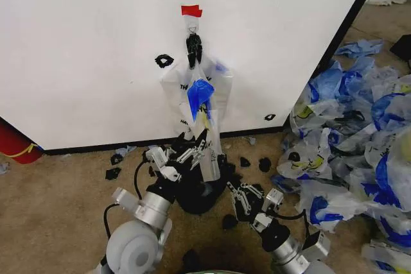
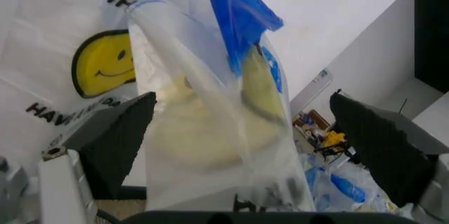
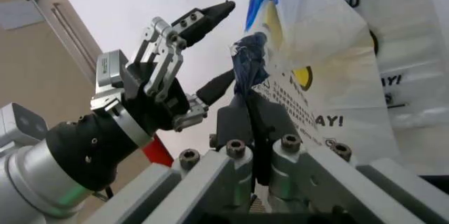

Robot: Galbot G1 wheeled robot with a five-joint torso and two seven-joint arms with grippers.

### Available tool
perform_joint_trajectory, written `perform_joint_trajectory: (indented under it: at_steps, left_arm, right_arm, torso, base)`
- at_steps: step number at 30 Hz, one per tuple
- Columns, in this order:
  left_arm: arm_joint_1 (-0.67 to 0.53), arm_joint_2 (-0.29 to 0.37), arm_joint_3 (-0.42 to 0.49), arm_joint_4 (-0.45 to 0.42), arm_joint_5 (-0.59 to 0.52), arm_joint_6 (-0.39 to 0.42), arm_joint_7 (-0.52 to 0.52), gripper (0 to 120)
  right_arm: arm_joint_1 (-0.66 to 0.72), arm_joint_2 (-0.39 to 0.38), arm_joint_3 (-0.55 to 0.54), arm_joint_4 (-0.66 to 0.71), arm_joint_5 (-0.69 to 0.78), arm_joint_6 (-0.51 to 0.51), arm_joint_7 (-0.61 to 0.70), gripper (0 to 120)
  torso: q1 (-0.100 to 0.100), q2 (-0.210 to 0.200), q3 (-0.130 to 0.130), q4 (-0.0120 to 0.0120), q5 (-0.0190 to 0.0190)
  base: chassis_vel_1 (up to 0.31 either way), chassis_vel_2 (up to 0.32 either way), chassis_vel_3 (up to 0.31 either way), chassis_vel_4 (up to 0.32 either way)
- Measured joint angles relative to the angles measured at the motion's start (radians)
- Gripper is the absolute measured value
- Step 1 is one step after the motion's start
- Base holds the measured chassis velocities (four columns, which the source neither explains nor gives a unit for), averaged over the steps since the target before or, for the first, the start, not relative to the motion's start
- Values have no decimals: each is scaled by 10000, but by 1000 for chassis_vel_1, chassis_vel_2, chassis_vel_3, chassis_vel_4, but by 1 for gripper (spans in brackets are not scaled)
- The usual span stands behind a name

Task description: Pick up the garbage bag from the wall and place it over the trash bin.

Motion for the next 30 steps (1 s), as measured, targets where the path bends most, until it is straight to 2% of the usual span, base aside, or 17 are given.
perform_joint_trajectory:
  at_steps: [11, 14, 20, 30]
  left_arm:
    - [-613, 487, -2, 122, -441, 11, -145, 98]
    - [-1236, 665, 300, 377, -674, 38, -261, 97]
    - [-2058, 726, 795, 773, -856, 53, -407, 97]
    - [-2449, 733, 1036, 1123, -912, 41, -445, 96]
  right_arm:
    - [23, 95, 38, -18, -11, -39, 14, 0]
    - [23, 90, 59, -18, -7, -72, 32, 0]
    - [-49, 90, 237, -12, -8, -77, 60, 0]
    - [-27, 137, 334, -119, 3, -77, 107, 0]
  torso:
    - [0, 0, 0, 1, 1]
    - [0, 0, 0, 1, 1]
    - [0, 0, 0, 0, 3]
    - [0, 0, 0, 1, 1]
  base:
    - [0, 0, 0, 0]
    - [0, 0, 0, 0]
    - [0, 0, 0, 0]
    - [0, 0, 0, 0]
